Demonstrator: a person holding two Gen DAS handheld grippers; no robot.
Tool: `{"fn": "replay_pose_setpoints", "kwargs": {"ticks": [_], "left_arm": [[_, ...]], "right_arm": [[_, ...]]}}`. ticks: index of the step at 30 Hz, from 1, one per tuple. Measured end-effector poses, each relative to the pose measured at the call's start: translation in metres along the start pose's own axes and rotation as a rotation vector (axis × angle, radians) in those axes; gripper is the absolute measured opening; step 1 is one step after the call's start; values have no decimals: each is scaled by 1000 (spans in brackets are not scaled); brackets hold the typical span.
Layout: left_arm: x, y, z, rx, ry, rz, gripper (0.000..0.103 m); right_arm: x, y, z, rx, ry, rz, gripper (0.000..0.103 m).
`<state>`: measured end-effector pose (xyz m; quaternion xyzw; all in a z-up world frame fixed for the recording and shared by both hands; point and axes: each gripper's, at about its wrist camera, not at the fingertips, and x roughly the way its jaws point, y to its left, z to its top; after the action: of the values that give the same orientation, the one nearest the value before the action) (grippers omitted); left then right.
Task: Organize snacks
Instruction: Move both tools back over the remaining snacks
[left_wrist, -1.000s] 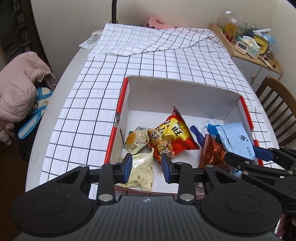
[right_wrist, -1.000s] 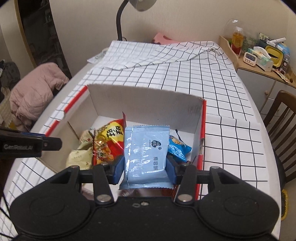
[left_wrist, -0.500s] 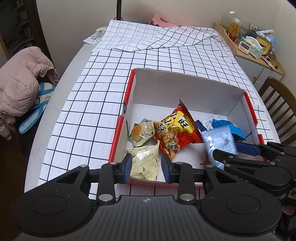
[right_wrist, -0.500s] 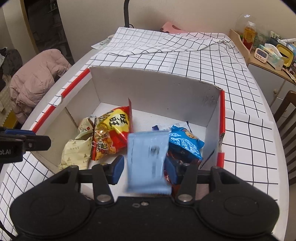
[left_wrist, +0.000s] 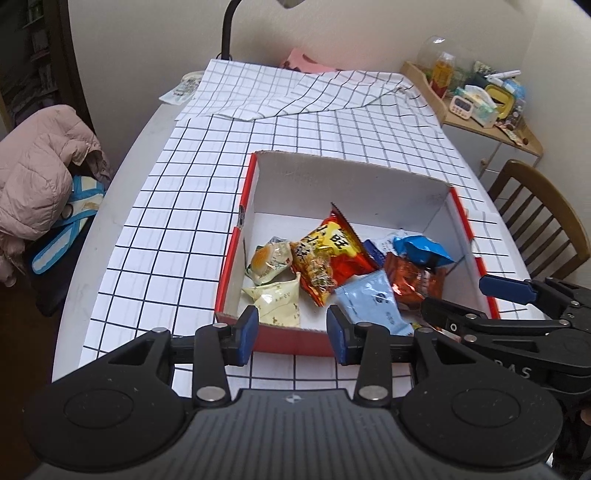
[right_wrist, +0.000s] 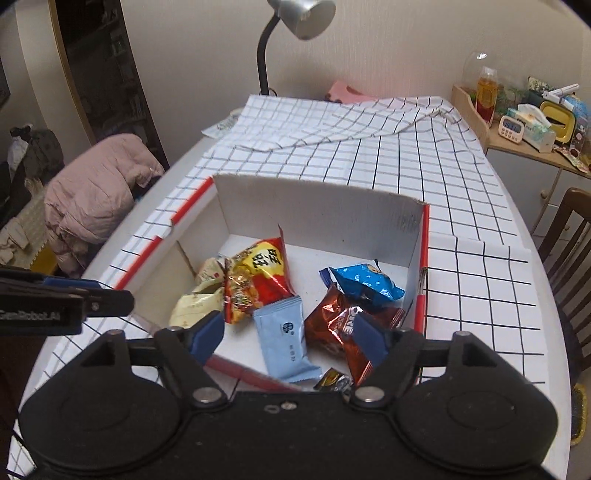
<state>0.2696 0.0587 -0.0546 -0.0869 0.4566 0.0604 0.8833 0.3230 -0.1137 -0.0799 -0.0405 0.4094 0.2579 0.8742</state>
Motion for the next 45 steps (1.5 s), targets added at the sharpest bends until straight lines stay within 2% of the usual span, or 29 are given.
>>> {"fn": "replay_pose_setpoints", "kwargs": {"ticks": [2,6,11,13,16,18,24,30,36,39,42,45], "left_arm": [[-8,-1,-3,6,-9,-9,44],[-23,-3,-12,23,-29,-24,45],[-46,-2,-27,39,-60,-50,56],[-55,-2,-34,44,-72,-58,57],[-68,-2,-45,46,-96,-57,61],[-76,-2,-52,44,-112,-58,68],[-95,0,-70,53,-137,-74,74],[-106,0,-87,51,-155,-89,84],[-102,-4,-97,37,-134,-92,90],[-95,-4,-99,8,-113,-106,102],[-82,-5,-99,-31,-74,-119,103],[-67,-11,-101,-45,-42,-109,103]], "right_arm": [[-12,2,-3,5,-17,3,80],[-35,4,-11,20,-45,14,82],[-63,10,-22,23,-74,24,84],[-74,13,-27,18,-89,26,90],[-90,20,-37,6,-114,27,92],[-99,23,-43,4,-123,32,94],[-121,33,-61,14,-158,35,100],[-138,41,-81,14,-207,28,102],[-139,31,-96,58,-198,34,102],[-134,16,-102,121,-174,52,102],[-125,4,-108,149,-149,1,102],[-114,-7,-113,116,-114,46,102]]}}
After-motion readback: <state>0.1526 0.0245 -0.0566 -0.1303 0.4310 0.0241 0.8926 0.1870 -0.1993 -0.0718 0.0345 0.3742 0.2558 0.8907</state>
